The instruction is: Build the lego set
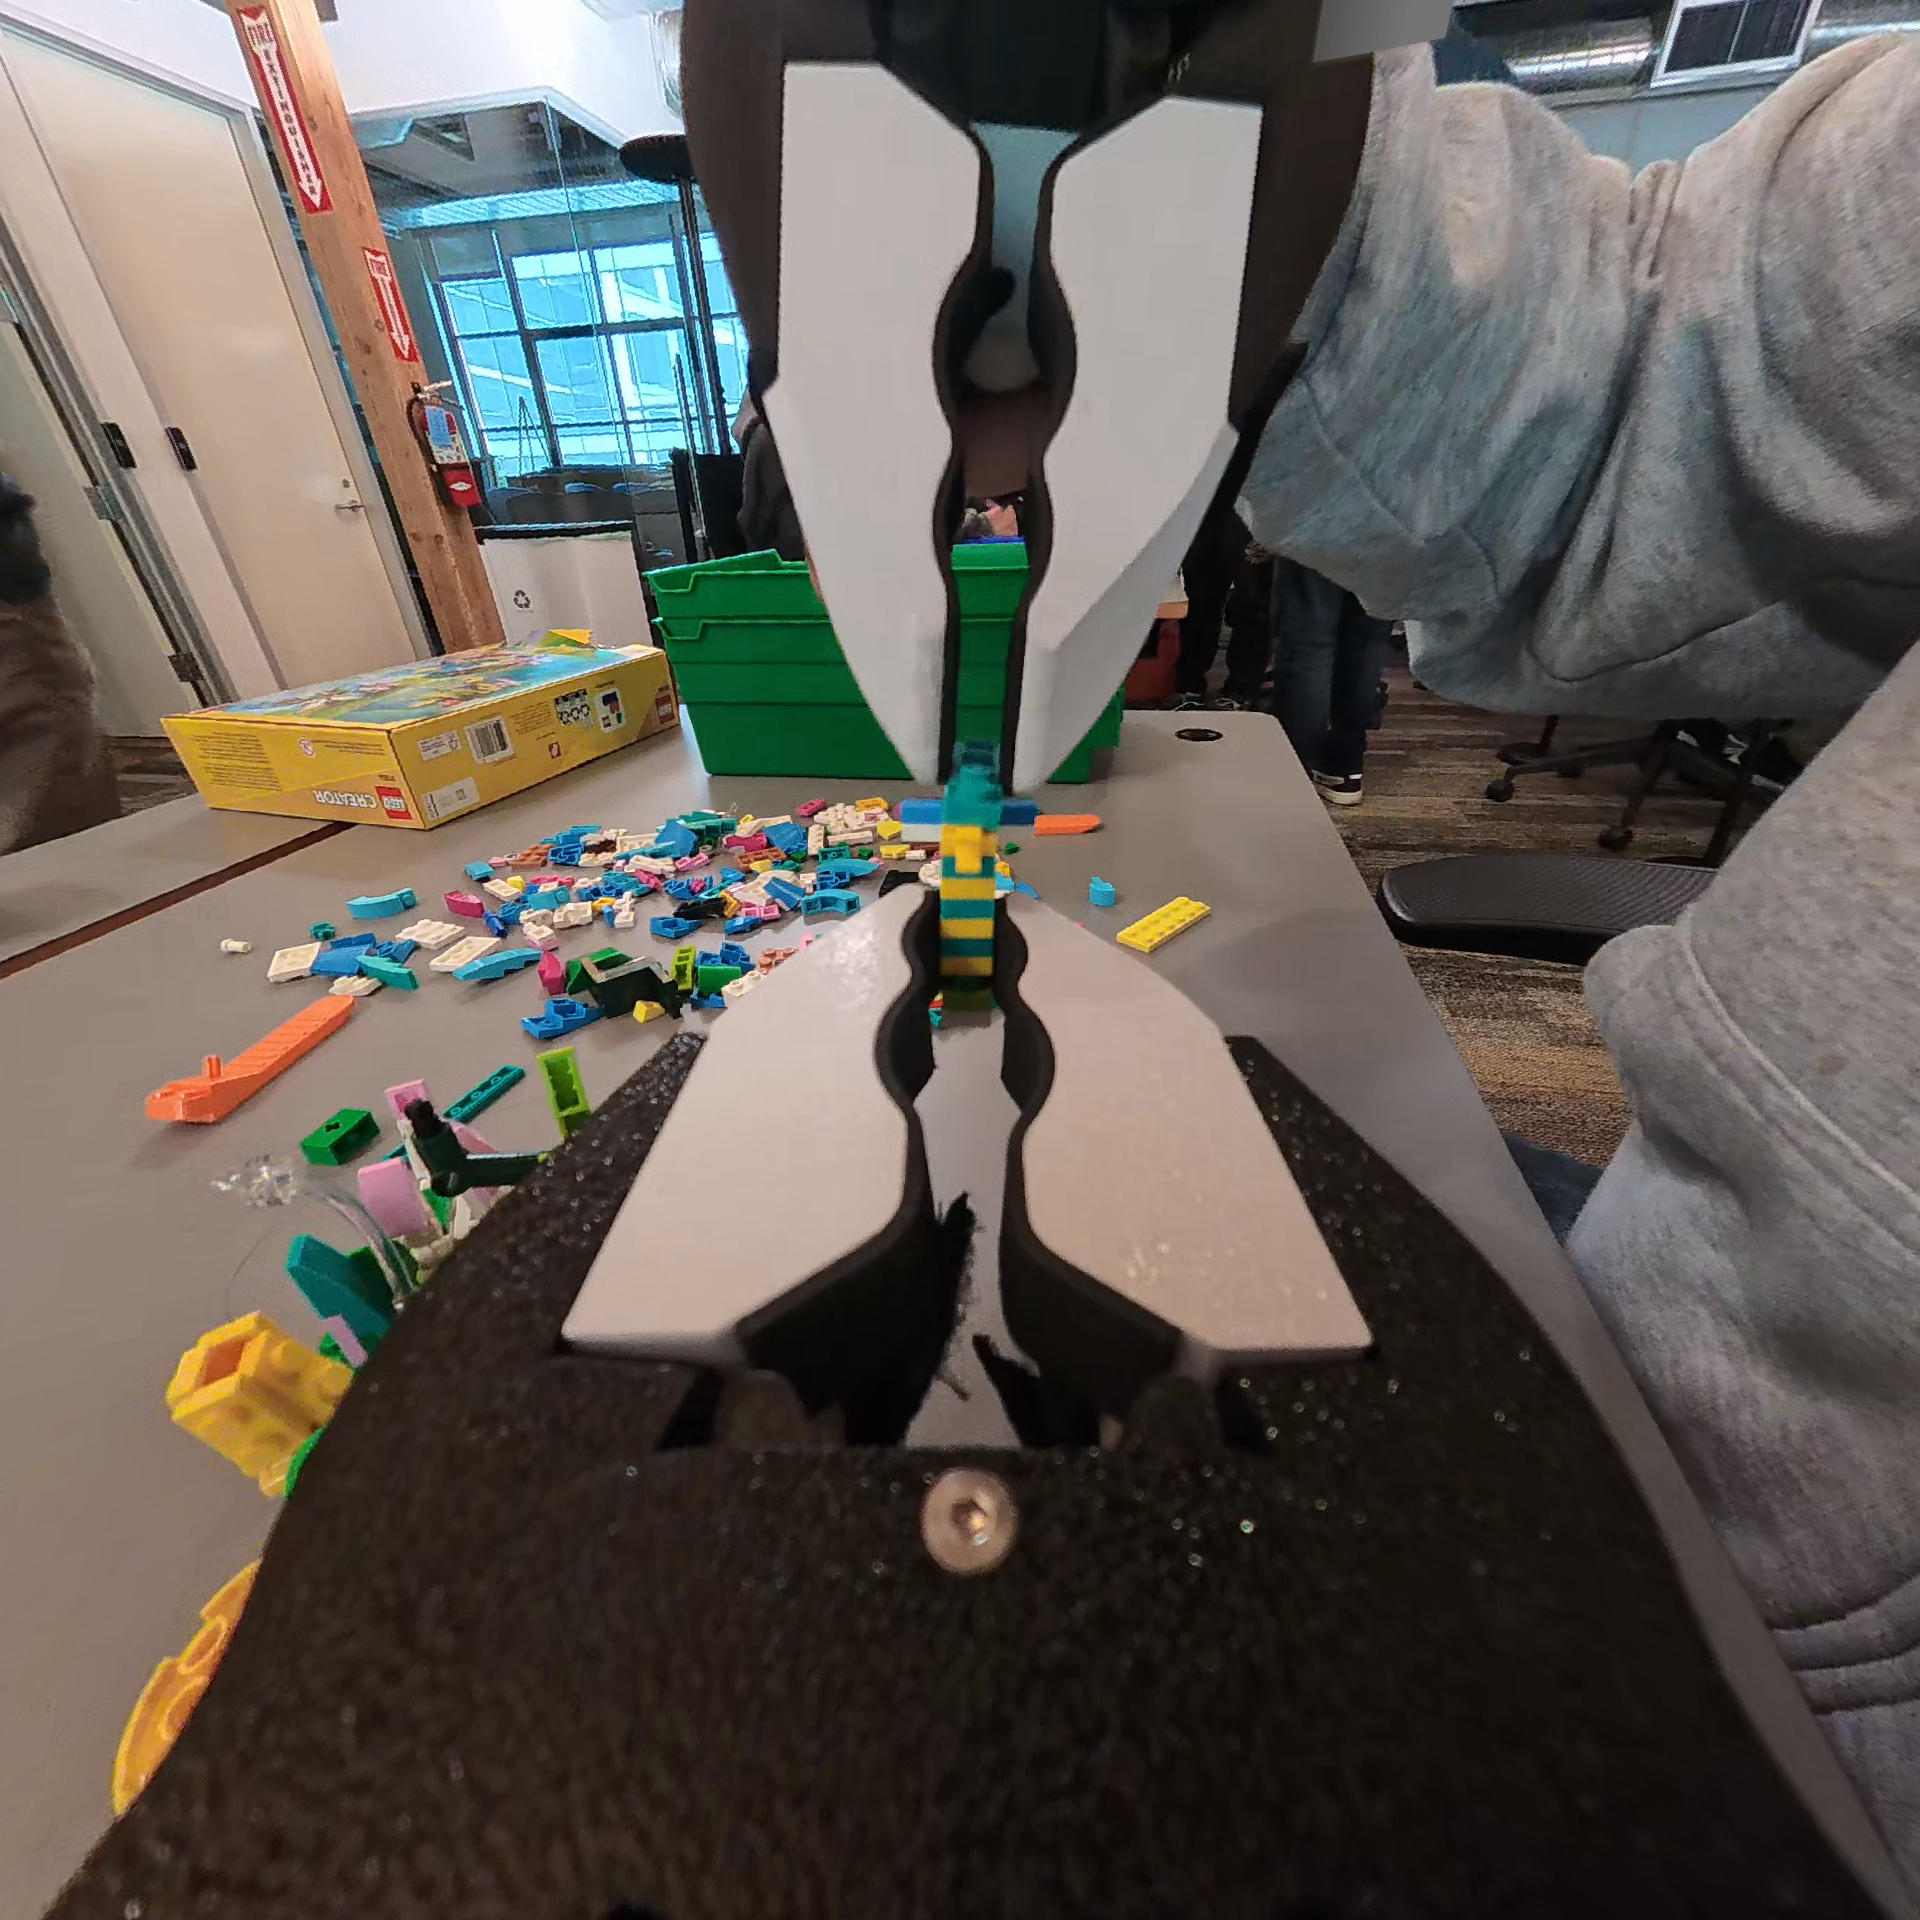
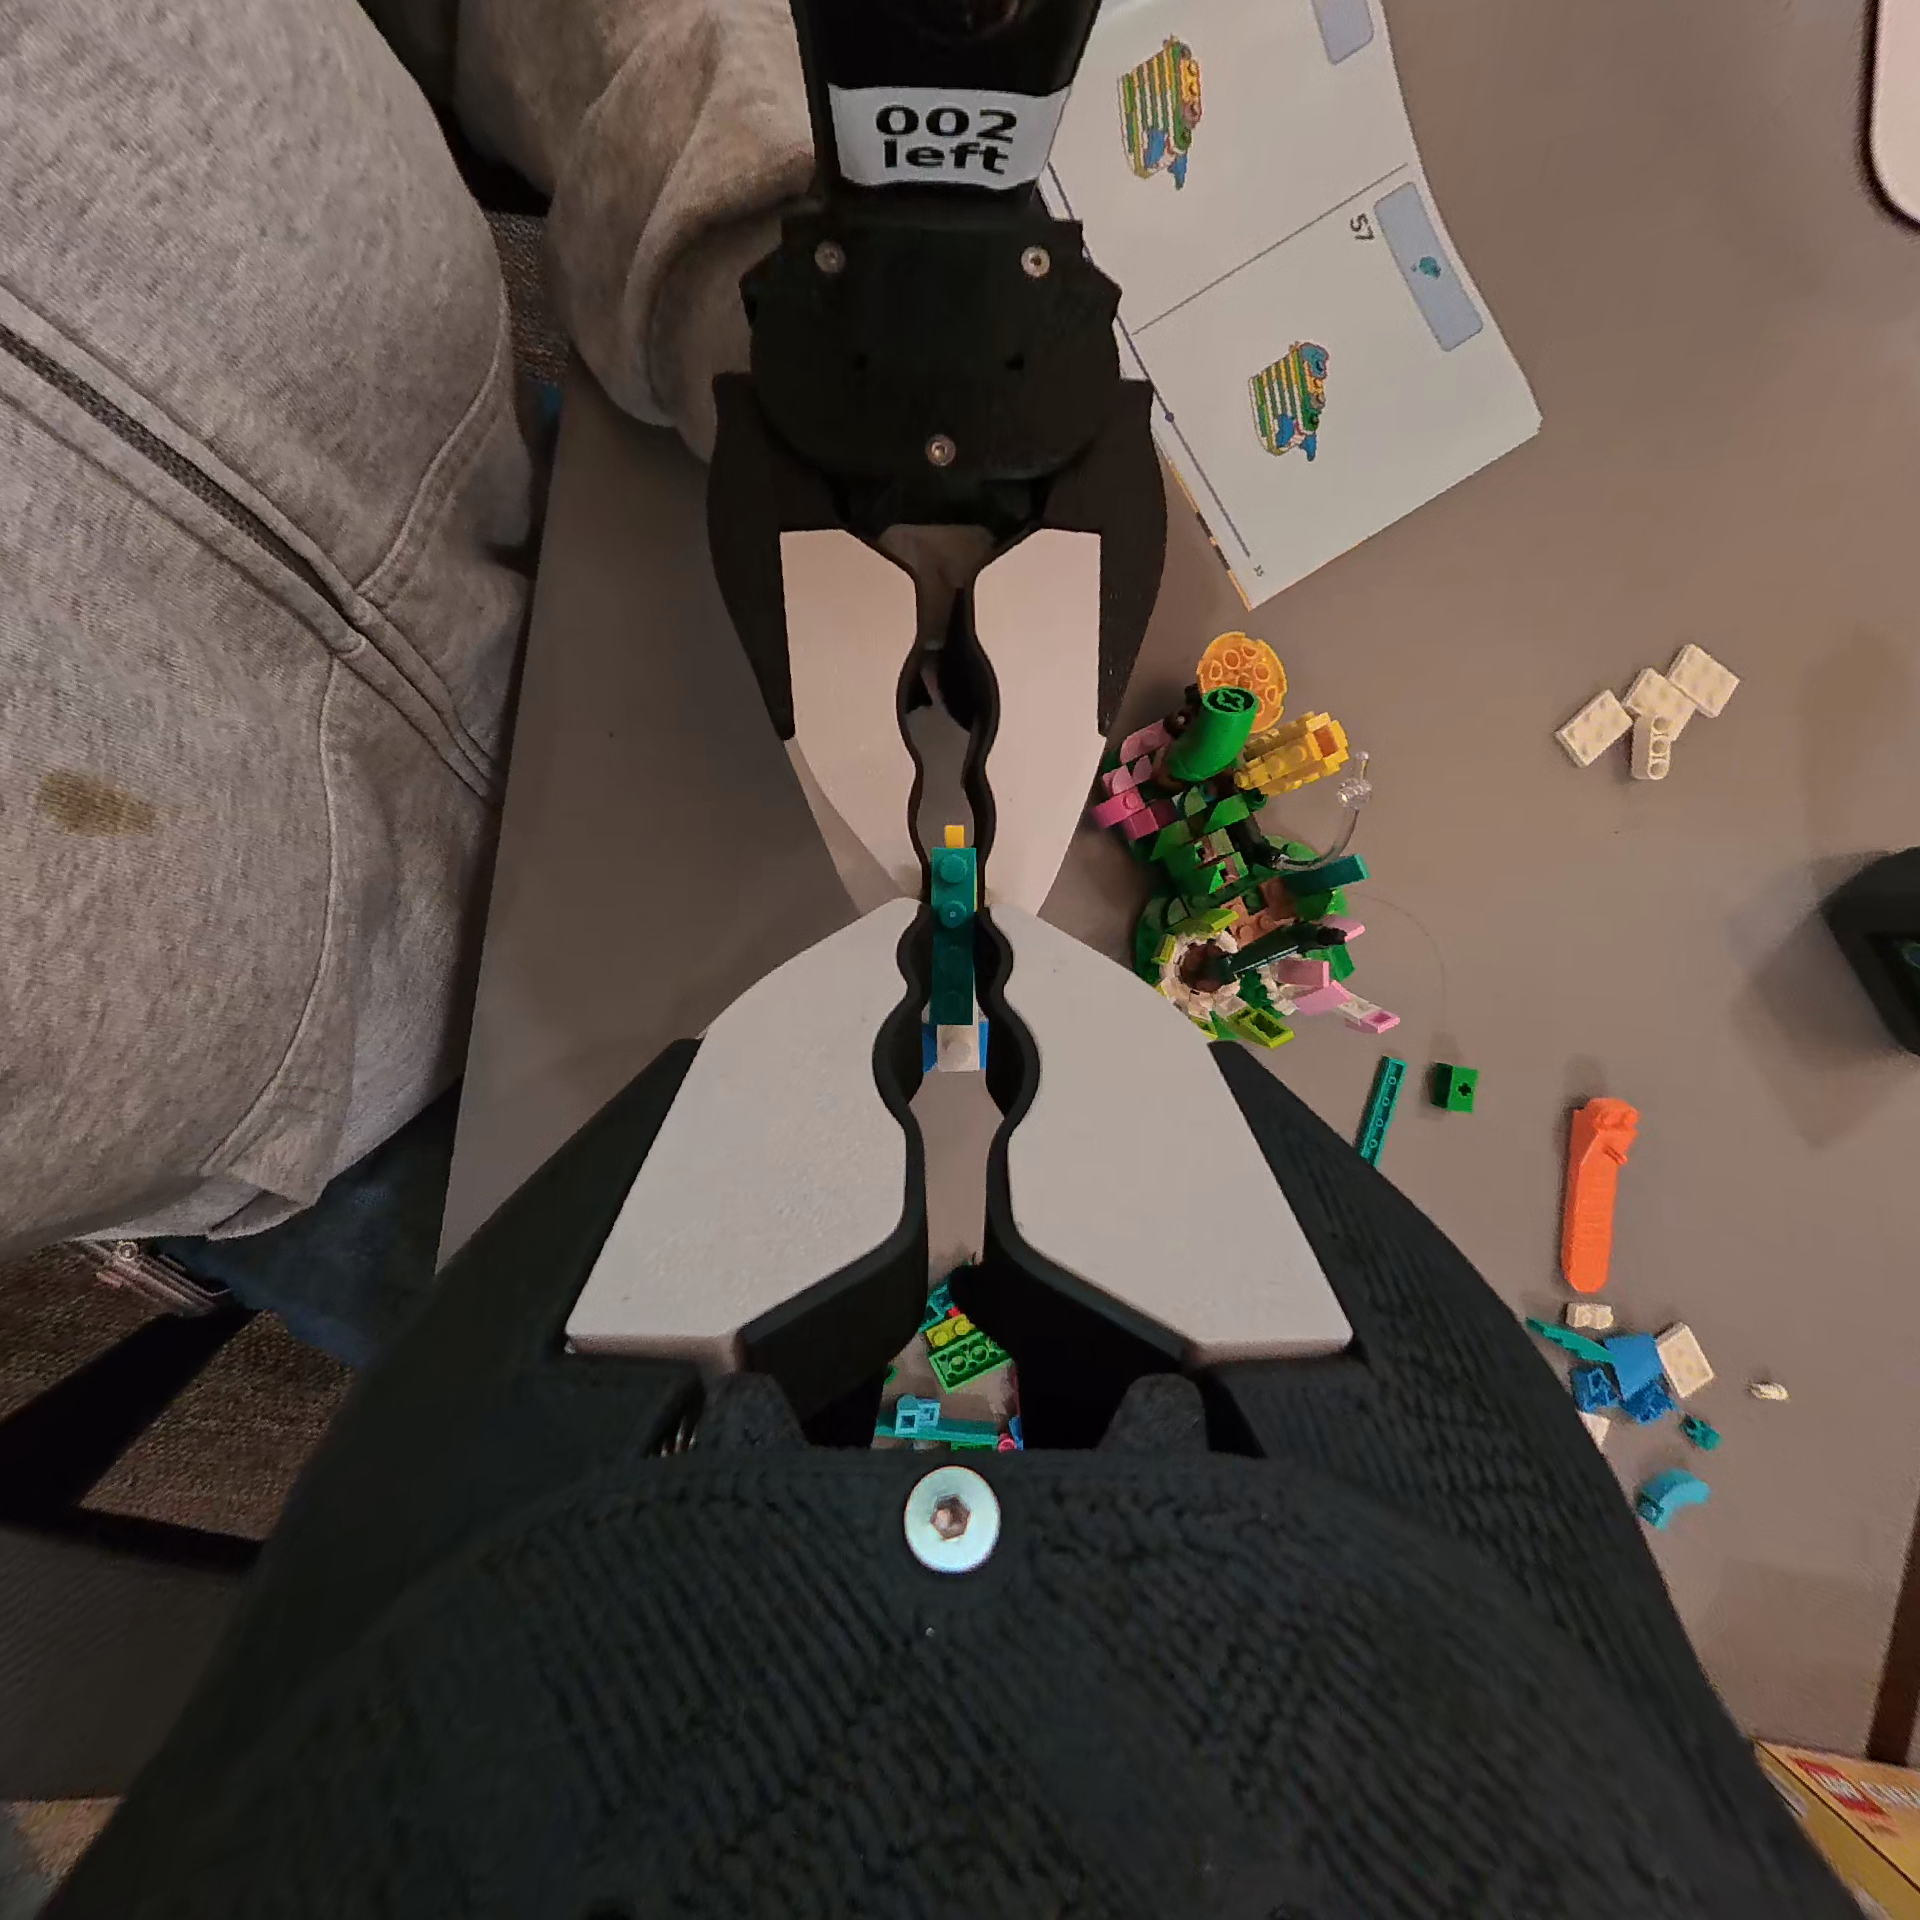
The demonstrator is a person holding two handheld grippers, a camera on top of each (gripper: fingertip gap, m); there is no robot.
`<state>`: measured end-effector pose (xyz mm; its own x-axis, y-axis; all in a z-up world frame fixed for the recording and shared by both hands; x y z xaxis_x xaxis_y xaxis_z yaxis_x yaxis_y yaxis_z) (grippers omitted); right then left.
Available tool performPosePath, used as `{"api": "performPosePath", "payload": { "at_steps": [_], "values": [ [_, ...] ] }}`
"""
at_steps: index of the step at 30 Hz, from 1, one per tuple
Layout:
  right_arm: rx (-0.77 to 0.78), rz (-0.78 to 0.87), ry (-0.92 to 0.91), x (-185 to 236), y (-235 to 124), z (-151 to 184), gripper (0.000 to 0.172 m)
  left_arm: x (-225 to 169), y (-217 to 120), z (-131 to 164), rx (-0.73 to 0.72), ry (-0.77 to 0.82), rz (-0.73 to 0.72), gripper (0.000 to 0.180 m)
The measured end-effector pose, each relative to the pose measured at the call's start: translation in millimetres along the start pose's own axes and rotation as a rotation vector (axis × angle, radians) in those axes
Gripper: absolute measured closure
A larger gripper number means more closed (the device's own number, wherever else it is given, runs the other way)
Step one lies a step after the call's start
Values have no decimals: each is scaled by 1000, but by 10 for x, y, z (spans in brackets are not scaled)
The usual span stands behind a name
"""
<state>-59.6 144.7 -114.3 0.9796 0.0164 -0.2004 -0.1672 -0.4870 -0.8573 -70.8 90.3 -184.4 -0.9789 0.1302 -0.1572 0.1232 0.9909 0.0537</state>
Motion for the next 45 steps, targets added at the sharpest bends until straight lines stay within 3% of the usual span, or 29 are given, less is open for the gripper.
{"api": "performPosePath", "payload": {
  "at_steps": [32, 35, 45],
  "values": [
    [21, -38, 9, 16, -10, 23, 166, -9, 20, -3, 8, 18, 4, 172],
    [19, -28, 19, 24, -47, 31, 159, -9, 22, -4, 8, 19, 3, 172],
    [-63, 201, 64, 165, -239, 192, 154, 9, 29, -5, 5, 14, -5, 172]
  ]
}}
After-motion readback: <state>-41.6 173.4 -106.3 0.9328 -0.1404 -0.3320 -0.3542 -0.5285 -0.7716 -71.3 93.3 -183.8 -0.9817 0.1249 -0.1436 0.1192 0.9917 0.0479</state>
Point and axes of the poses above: each gripper's, where its closed fingertips meet, y out along the fingers, z out of its underside, x = y × z across the jaws, the point moved 5 cm from there along -y, back along the fingers, and after that the axes turned 11 degrees about -y, right-handed, at the moved point
